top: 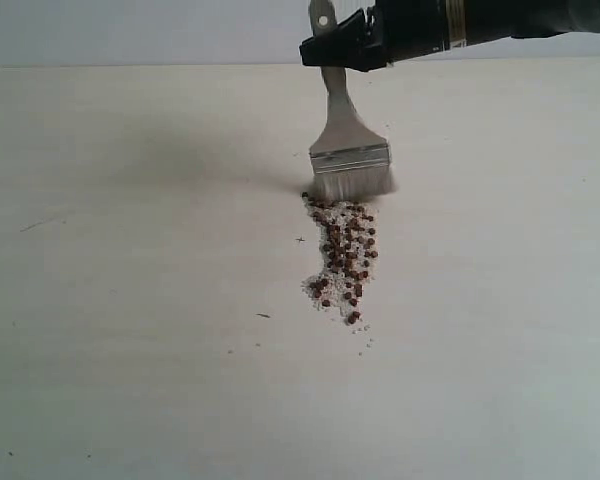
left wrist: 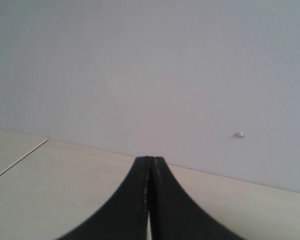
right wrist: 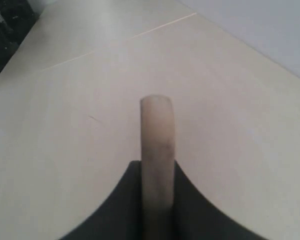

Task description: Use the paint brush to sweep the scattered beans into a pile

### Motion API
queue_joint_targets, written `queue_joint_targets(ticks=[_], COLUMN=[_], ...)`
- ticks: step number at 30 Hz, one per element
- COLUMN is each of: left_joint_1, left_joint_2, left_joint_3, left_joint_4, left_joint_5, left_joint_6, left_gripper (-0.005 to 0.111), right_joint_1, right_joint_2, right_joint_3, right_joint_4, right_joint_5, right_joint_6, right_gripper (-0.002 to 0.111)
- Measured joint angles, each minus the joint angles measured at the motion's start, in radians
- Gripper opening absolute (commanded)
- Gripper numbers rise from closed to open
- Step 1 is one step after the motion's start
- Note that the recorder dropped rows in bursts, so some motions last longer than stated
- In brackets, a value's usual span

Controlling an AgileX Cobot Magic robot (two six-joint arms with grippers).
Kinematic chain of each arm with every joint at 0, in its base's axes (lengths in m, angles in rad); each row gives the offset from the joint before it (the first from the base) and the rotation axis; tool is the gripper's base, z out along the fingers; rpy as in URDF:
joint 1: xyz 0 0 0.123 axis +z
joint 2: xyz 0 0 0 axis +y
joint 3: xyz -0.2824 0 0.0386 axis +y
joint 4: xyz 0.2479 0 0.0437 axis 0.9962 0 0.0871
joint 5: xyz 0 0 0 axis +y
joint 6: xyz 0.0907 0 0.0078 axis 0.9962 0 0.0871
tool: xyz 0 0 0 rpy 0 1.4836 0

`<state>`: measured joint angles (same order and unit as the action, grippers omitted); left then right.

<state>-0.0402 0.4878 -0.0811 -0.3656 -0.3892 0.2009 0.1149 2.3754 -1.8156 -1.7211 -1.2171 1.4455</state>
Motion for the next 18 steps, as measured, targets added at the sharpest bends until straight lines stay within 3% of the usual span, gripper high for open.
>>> queue_joint_targets(ticks=[5,11,18], left_joint_1=[0.0,0.0,0.0], left_joint_2=[0.0,0.0,0.0], left_joint_3=[0.0,0.0,0.0], left_joint_4=[0.0,0.0,0.0], left_joint_5=[0.0,0.0,0.0], left_joint_6=[0.0,0.0,0.0], left_gripper=[0.0,0.0,0.0], right_joint_1=[-0.03,-0.101,-0.149], right_joint_2=[-0.043,-0.095,-0.182], right_joint_3=[0.0,0.021,0.285], right_joint_4=[0.021,0.189,0.332], right_joint_5=[0.014,0.006,0.007], right_joint_6=[-0.019,-0.013,-0.122], right_gripper=[0.0,0.0,0.0])
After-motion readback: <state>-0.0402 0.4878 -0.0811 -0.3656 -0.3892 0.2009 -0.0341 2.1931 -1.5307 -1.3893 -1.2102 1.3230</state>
